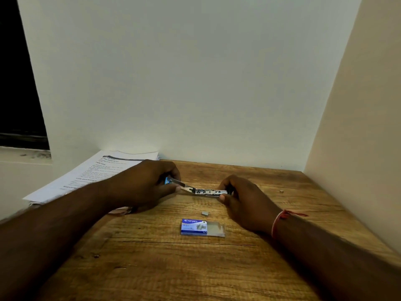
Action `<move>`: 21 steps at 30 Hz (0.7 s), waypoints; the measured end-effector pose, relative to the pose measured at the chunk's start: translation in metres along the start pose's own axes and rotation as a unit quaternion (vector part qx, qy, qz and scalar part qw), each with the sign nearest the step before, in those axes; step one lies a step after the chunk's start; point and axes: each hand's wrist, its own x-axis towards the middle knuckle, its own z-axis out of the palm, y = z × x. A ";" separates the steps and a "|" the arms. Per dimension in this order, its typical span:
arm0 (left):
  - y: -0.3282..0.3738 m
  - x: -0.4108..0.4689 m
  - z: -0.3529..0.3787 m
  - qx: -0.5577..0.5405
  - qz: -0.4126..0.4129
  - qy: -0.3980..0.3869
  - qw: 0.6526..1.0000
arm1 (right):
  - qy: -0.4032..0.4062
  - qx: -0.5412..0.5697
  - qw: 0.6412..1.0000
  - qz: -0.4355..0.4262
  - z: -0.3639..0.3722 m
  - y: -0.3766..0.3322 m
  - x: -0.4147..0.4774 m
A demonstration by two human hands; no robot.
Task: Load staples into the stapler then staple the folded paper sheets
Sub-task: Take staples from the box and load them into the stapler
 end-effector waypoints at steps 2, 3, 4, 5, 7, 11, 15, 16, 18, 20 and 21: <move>0.003 -0.001 0.006 -0.053 -0.001 0.045 0.998 | 0.018 0.042 0.999 0.014 -0.001 -0.001 -0.001; 0.006 -0.002 0.011 -0.083 -0.008 0.068 0.994 | 0.035 0.088 0.995 0.029 -0.002 -0.002 -0.001; 0.009 -0.002 0.015 -0.112 -0.015 0.091 0.989 | 0.051 0.151 0.986 0.045 -0.003 -0.004 -0.002; 0.013 -0.001 0.021 -0.143 -0.020 0.110 0.983 | 0.059 0.217 0.973 0.057 -0.004 -0.006 -0.002; 0.021 -0.002 0.030 -0.192 -0.024 0.132 0.972 | 0.057 0.315 0.946 0.046 -0.005 -0.011 -0.004; 0.038 -0.007 0.036 -0.204 0.000 0.128 0.971 | 0.051 0.383 0.922 0.001 -0.008 -0.023 -0.013; 0.043 -0.008 0.039 -0.174 0.047 0.145 0.973 | 0.047 0.381 0.923 -0.011 -0.008 -0.030 -0.018; 0.043 -0.008 0.039 -0.165 0.047 0.150 0.974 | 0.056 0.383 0.922 -0.008 -0.008 -0.031 -0.019; 0.043 -0.007 0.039 -0.156 0.049 0.154 0.974 | 0.073 0.370 0.926 -0.006 -0.009 -0.033 -0.019; 0.044 -0.008 0.039 -0.158 0.060 0.153 0.974 | 0.078 0.338 0.938 -0.014 -0.009 -0.034 -0.021; 0.046 -0.008 0.039 -0.157 0.065 0.152 0.974 | 0.078 0.320 0.944 -0.017 -0.007 -0.035 -0.021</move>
